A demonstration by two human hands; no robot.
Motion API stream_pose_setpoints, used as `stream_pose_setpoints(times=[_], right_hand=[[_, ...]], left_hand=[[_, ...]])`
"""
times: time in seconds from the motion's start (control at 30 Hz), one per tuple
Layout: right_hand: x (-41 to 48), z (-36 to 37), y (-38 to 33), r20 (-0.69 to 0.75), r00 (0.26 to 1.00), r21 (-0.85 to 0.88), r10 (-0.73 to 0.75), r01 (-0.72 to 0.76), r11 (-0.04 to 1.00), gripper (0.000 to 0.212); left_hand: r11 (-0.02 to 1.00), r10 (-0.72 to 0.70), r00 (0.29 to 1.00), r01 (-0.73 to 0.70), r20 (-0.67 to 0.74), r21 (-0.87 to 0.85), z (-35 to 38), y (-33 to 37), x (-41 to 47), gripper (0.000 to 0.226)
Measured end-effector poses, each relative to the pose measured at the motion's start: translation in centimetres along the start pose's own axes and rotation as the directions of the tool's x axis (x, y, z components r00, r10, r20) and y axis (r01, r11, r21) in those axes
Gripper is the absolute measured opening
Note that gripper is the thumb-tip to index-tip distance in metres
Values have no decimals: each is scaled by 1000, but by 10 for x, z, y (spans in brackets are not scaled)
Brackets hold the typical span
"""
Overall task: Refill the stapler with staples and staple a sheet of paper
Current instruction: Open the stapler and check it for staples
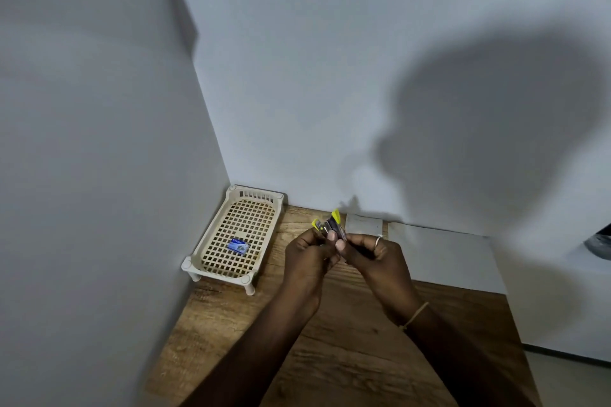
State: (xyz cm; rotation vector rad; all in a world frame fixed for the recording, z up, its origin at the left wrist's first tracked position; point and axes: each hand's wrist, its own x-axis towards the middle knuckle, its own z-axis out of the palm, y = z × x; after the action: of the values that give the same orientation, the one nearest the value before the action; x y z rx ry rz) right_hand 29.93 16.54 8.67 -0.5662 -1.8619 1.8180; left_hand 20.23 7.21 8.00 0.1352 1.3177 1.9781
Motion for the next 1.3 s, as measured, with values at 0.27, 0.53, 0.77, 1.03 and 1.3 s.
stream_pose_setpoints(times=[0.27,0.53,0.77,1.03,1.3], right_hand=[[-1,-12,-6,-147,985,-61,-94,86,994,14],[-3,-22,-17,-319,945,176,-77,139,975,22],[-15,-28,-11,-368,929,327,21,108,939,29],[-30,-30,-1,-285,945,494,160,2,869,41],[-33,-45,-9,-343,939,119,-1,44,992,26]], left_hand=[[999,-12,1000,11,-26,-40,23,6,4,20],[960,-44,999,48,21,-278,42,22,7,15],[938,-38,999,49,38,-344,50,28,6,9],[922,-32,997,57,72,-384,49,21,5,10],[933,-27,994,63,106,-353,42,18,0,17]])
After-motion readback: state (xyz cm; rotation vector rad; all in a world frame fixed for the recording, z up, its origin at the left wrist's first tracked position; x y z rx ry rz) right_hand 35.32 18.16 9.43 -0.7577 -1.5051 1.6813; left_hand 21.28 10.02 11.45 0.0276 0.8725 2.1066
